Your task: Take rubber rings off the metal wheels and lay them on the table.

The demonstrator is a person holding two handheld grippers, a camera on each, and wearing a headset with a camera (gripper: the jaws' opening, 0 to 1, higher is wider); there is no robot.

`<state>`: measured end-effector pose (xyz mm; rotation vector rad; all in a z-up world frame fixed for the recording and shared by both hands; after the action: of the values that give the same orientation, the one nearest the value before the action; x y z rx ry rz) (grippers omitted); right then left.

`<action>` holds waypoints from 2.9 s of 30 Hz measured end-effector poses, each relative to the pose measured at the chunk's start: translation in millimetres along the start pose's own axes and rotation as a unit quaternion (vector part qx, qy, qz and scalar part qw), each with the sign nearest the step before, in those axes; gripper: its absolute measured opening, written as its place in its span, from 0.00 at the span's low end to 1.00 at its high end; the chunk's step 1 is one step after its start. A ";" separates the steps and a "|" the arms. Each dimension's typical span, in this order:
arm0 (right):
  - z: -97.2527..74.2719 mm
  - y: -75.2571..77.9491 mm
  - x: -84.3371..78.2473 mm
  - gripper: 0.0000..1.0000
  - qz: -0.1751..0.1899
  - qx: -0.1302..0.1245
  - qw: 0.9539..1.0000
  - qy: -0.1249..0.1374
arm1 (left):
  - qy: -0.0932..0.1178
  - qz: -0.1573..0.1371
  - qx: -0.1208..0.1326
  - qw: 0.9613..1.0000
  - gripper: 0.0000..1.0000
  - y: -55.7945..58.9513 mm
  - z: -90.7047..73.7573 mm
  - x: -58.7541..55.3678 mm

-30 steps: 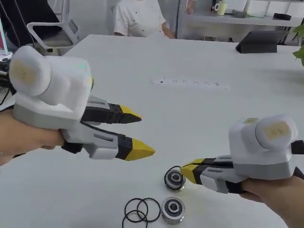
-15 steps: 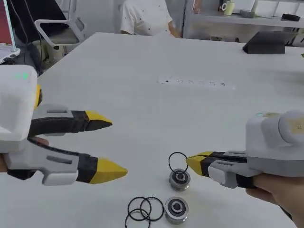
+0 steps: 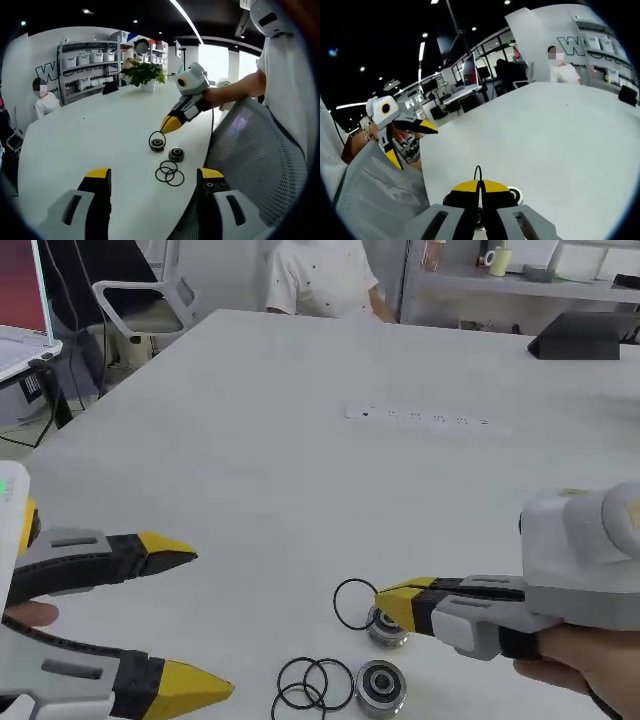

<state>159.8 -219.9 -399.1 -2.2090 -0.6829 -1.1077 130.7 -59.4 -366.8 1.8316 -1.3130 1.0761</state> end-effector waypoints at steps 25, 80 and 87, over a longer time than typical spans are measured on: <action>11.0 -48.9 -42.2 0.00 -0.027 0.106 0.987 -0.114 | -0.012 -0.041 -0.004 0.999 0.64 12.0 3.7 -21.6; -39.7 -25.1 3.3 0.75 -0.155 0.016 0.987 -0.048 | 0.009 -0.071 -0.016 0.997 0.70 17.7 5.7 -19.6; -67.2 -5.0 -5.1 0.84 -0.118 -0.016 0.992 -0.028 | 0.010 -0.073 -0.017 0.997 0.71 17.6 5.9 -19.4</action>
<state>117.6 -263.1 -368.8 -2.2357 -0.9777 -1.1813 112.1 -61.3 -386.0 1.8556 -1.1589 0.9860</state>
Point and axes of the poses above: the centre of the closed fingertips' face, and the gripper's own axes: z roughly forward along the fingers, y roughly to its right, x roughly out of its top, the point moved 3 cm from there along -z, roughly backward along the fingers, and after that the axes turned 6 degrees about -x, right-handed, at the moved point
